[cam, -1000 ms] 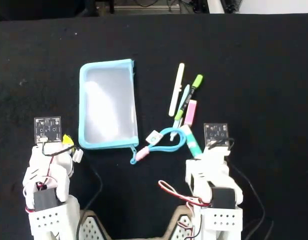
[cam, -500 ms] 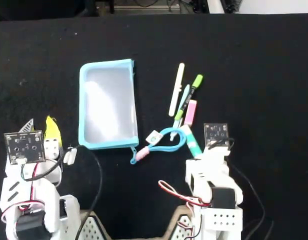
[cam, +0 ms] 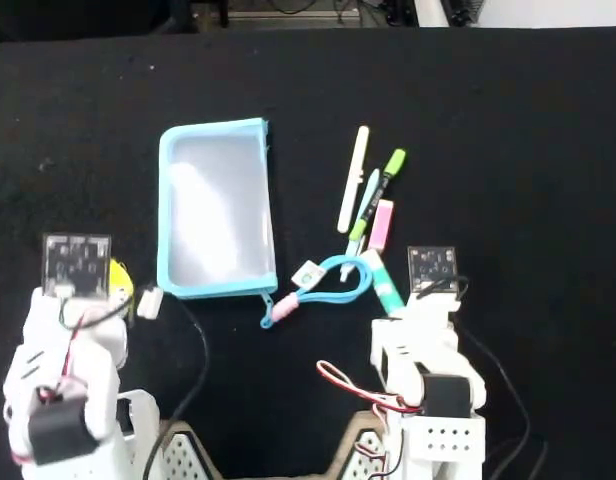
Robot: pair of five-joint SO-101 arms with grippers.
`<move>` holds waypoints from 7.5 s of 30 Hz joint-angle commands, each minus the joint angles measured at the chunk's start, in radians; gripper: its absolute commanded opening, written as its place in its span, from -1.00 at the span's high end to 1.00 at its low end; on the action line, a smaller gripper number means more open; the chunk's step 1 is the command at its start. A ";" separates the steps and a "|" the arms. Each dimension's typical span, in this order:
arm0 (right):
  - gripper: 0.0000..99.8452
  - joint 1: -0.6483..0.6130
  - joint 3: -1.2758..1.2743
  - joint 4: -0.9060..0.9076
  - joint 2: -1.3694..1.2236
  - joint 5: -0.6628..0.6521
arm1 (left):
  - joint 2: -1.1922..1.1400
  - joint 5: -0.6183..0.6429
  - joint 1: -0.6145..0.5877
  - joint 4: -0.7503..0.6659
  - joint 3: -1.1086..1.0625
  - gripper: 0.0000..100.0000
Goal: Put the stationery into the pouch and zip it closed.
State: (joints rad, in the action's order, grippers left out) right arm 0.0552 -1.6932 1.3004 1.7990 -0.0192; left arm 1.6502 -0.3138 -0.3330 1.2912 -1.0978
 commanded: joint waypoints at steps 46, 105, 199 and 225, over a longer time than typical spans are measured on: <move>0.75 -0.216 0.674 -0.051 -0.414 -0.333 | -0.331 0.164 0.222 -0.382 -0.294 0.75; 0.98 -0.592 0.900 -0.189 -1.570 -0.163 | -0.331 0.164 0.062 -0.528 -0.394 0.74; 0.98 -0.646 0.754 -0.400 -1.406 -0.881 | -0.331 0.160 0.062 -0.528 -0.394 0.74; 0.58 -0.761 0.756 -0.328 -1.307 -0.408 | -0.331 0.158 0.061 -0.529 -0.404 0.74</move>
State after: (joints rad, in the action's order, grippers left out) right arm -0.6598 -0.9429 1.0319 0.5224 -0.4120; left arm 1.3203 -0.1557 -0.2639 0.7772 -1.5090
